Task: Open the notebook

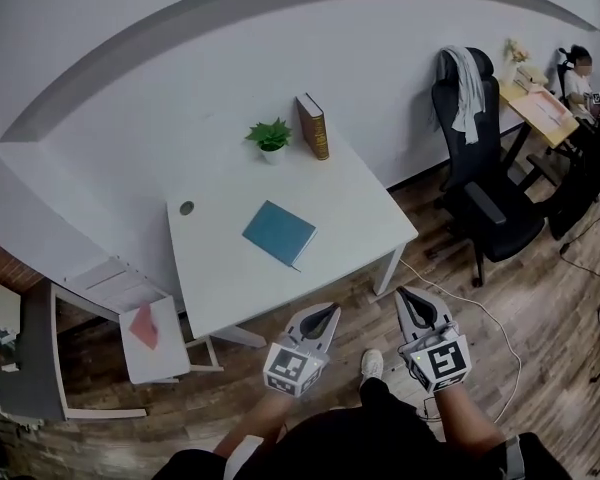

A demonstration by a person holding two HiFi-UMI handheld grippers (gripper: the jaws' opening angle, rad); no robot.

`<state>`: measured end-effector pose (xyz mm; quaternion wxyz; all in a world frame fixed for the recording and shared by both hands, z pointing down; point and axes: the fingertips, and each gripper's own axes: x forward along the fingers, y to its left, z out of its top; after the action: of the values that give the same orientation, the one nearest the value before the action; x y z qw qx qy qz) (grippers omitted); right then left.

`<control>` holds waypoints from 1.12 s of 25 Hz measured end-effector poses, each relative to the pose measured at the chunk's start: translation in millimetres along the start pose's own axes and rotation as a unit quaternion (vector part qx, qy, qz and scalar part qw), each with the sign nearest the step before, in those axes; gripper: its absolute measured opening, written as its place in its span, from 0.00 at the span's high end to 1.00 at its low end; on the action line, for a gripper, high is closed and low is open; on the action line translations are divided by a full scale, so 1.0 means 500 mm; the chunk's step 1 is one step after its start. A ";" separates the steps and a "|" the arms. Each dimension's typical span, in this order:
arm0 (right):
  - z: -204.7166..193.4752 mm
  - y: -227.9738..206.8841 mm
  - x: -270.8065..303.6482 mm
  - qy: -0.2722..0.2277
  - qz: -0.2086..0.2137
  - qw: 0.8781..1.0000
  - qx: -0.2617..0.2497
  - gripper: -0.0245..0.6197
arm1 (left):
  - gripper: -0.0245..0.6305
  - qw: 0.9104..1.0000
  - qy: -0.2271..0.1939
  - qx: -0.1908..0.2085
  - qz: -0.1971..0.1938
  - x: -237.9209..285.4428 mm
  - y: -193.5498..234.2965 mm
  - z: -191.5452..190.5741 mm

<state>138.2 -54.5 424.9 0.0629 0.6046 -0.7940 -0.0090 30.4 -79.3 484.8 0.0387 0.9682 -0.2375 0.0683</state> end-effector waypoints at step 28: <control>0.022 -0.114 0.409 -0.007 0.124 0.992 0.022 0.96 | 0.96 0.986 0.067 -0.015 0.149 0.187 0.352 -0.022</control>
<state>138.4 -267.0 427.0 0.0442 0.5025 -0.8633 0.0122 29.2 -276.2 517.1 0.0589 0.9146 -0.3767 0.1345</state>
